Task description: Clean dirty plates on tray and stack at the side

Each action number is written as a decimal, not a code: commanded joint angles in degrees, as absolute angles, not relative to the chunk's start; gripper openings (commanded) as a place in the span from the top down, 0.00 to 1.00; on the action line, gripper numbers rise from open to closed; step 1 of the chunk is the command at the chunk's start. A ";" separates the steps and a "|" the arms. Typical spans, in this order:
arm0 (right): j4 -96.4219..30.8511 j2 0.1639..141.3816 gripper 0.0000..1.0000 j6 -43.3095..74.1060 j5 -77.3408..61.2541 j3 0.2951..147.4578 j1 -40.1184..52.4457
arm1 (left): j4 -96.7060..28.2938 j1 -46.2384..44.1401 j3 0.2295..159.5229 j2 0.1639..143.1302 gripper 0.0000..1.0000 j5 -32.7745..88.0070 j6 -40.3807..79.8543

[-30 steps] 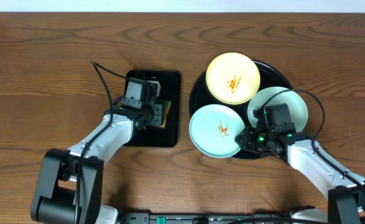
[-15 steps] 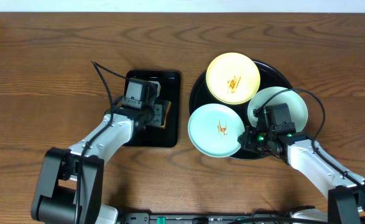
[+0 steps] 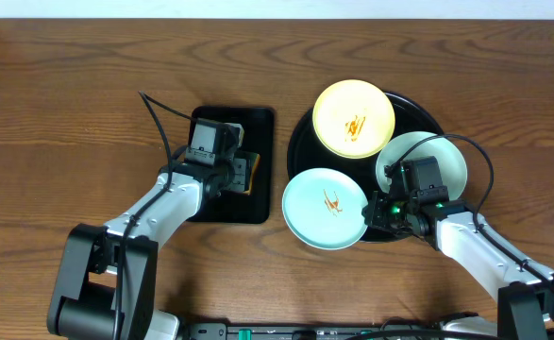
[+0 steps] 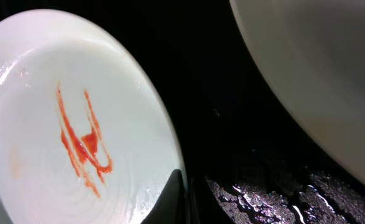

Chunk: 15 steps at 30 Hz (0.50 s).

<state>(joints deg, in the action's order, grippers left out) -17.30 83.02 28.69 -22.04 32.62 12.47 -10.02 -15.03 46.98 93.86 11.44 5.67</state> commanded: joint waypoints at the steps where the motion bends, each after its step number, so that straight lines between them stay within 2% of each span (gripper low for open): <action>1: -17.32 83.26 0.99 29.12 -22.04 33.45 12.84 | -9.89 -16.03 47.20 94.52 0.45 11.35 3.73; 15: -11.14 83.26 0.99 33.85 -19.11 33.45 12.73 | -9.91 -16.86 47.20 94.67 0.45 10.33 1.89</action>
<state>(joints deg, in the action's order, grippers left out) -11.27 83.05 32.58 -20.36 32.62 12.47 -10.02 -16.73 46.98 93.86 11.40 2.85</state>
